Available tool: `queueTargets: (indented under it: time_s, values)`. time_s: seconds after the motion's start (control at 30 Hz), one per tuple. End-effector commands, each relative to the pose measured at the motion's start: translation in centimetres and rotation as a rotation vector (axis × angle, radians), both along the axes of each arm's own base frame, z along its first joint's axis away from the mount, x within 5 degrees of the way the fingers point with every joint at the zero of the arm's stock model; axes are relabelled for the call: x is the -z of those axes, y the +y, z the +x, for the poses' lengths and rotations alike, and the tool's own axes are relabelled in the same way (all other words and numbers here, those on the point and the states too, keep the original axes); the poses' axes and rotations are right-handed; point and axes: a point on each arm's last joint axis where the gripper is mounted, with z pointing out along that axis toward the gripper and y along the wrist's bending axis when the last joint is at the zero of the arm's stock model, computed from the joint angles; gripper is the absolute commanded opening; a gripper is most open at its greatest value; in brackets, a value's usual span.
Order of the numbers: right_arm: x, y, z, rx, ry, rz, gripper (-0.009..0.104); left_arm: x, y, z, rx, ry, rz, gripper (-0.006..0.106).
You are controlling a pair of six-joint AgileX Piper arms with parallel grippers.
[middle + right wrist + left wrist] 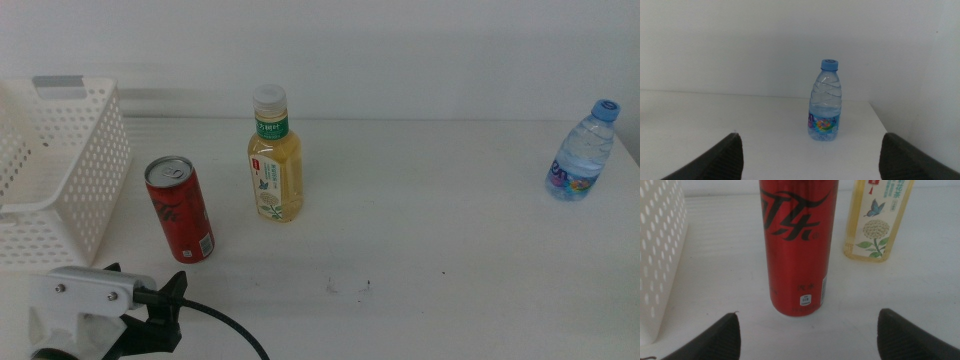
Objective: Use arms to grab the bottles and put them into the dustbin to the left of the table.
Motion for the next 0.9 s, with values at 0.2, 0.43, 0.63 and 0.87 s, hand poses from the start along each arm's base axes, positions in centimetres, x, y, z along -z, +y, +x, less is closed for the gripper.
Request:
queueTargets:
  time_s: [0.2, 0.43, 0.63, 0.87]
  values:
    - [0.0, 0.0, 0.0, 0.006, -0.011, -0.004, 0.092, -0.3, -0.1, -0.1, 0.009, -0.022, -0.028, 0.094]
    - [0.0, 0.0, 0.0, 0.006, -0.011, -0.004, 0.092, -0.3, 0.3, 0.0, -0.034, -0.024, -0.022, 0.094]
    - [0.0, 0.0, 0.0, 0.006, -0.011, -0.004, 0.092, -0.7, 0.1, 1.0, -0.049, -0.062, 0.002, 0.094]
    - [0.0, 0.0, 0.0, 0.006, -0.011, -0.004, 0.092, -1.3, -0.5, 3.5, -0.01, -0.072, 0.027, 0.094]
